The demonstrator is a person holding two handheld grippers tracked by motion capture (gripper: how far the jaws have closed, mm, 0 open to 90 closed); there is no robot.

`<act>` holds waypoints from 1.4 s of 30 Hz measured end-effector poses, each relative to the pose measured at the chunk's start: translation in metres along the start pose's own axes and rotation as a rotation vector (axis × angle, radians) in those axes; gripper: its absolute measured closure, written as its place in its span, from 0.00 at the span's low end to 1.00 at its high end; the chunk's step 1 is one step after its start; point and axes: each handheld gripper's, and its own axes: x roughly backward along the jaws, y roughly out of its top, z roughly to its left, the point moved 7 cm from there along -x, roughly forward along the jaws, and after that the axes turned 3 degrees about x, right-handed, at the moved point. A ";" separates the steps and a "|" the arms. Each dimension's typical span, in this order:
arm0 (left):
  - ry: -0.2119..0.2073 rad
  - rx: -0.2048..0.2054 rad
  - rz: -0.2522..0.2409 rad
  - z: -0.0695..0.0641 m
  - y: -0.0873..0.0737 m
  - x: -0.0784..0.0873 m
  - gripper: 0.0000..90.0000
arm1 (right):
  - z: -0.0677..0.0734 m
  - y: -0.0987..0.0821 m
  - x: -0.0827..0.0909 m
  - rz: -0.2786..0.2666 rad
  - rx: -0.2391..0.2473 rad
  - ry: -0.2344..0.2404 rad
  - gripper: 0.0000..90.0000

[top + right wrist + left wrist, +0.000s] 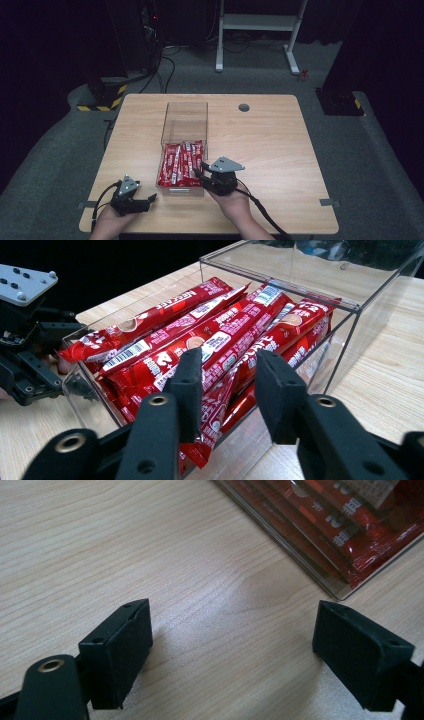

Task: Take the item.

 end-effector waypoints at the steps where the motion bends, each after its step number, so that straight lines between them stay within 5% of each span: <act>1: 0.000 0.000 0.000 0.000 0.000 0.000 0.18 | 0.001 0.000 0.000 0.002 0.002 -0.002 0.77; 15: -0.001 -0.001 0.001 0.000 0.000 0.000 0.18 | 0.002 -0.001 -0.001 -0.003 0.030 -0.041 0.99; 42: -0.005 -0.003 0.001 -0.001 -0.001 0.001 0.18 | 0.008 -0.004 0.009 -0.009 0.031 -0.018 1.00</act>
